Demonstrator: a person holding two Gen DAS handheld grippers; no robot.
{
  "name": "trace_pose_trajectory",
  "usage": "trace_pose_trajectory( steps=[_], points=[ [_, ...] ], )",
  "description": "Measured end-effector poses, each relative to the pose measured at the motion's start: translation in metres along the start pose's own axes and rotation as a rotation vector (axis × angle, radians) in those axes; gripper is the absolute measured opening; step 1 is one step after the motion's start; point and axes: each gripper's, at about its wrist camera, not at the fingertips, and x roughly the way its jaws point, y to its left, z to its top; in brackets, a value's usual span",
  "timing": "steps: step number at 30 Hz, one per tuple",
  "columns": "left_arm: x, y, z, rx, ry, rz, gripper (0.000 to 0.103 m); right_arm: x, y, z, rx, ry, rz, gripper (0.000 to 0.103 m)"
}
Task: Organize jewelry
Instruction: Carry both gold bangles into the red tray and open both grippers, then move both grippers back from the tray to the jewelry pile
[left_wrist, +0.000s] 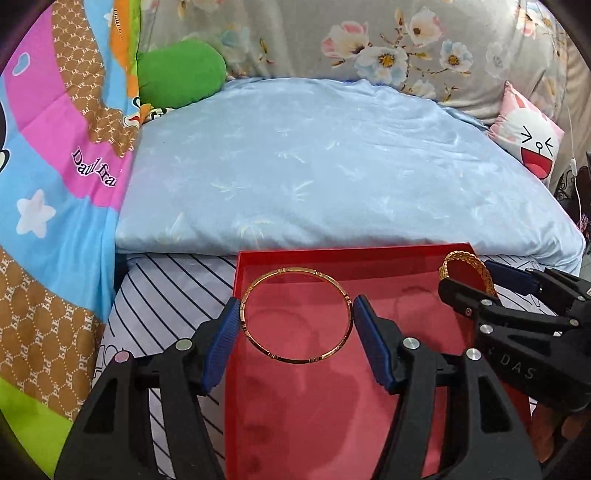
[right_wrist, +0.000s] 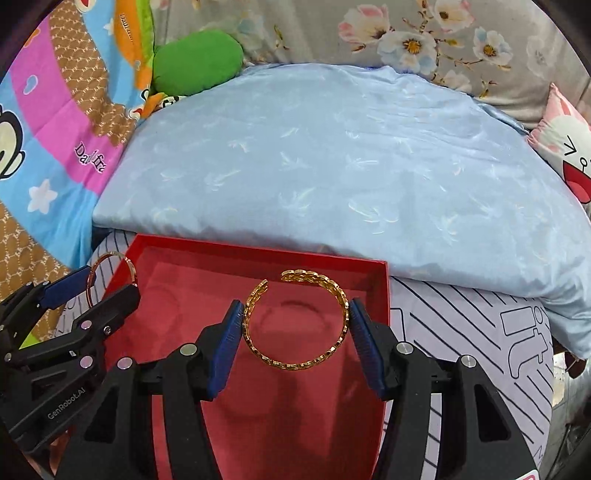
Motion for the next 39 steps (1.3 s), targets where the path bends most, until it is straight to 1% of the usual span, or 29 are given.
trace_pose_trajectory(
  steps=[9, 12, 14, 19, 23, 29, 32, 34, 35, 39],
  points=[
    [0.012, 0.003, 0.005, -0.008, 0.016, 0.022, 0.06, 0.01, -0.001, 0.004, 0.009, 0.006, -0.012, 0.056],
    [0.012, 0.004, 0.006, -0.009, 0.004, 0.034, 0.067, 0.009, 0.0, 0.005, 0.007, -0.001, -0.013, 0.057],
    [0.009, 0.003, 0.008, -0.015, -0.006, 0.04, 0.075, 0.007, -0.001, 0.005, 0.007, -0.007, -0.016, 0.06],
    [0.0, 0.001, 0.011, -0.013, -0.024, 0.043, 0.075, -0.007, -0.007, 0.004, 0.014, -0.034, -0.018, 0.06],
    [-0.025, 0.002, 0.005, -0.012, -0.049, 0.048, 0.075, -0.032, -0.019, -0.004, 0.046, -0.057, 0.012, 0.06],
    [-0.081, 0.005, -0.02, 0.014, -0.105, 0.076, 0.076, -0.081, -0.026, -0.037, 0.066, -0.088, 0.065, 0.06],
    [-0.11, 0.007, -0.04, 0.022, -0.122, 0.079, 0.076, -0.104, -0.024, -0.062, 0.054, -0.098, 0.077, 0.061],
    [-0.123, 0.008, -0.053, 0.027, -0.124, 0.084, 0.076, -0.117, -0.02, -0.08, 0.042, -0.099, 0.083, 0.061],
    [-0.132, 0.008, -0.065, 0.029, -0.126, 0.09, 0.076, -0.123, -0.019, -0.089, 0.036, -0.101, 0.081, 0.061],
    [-0.151, 0.009, -0.099, 0.028, -0.107, 0.084, 0.076, -0.148, -0.012, -0.131, 0.003, -0.113, 0.046, 0.061]
  ],
)
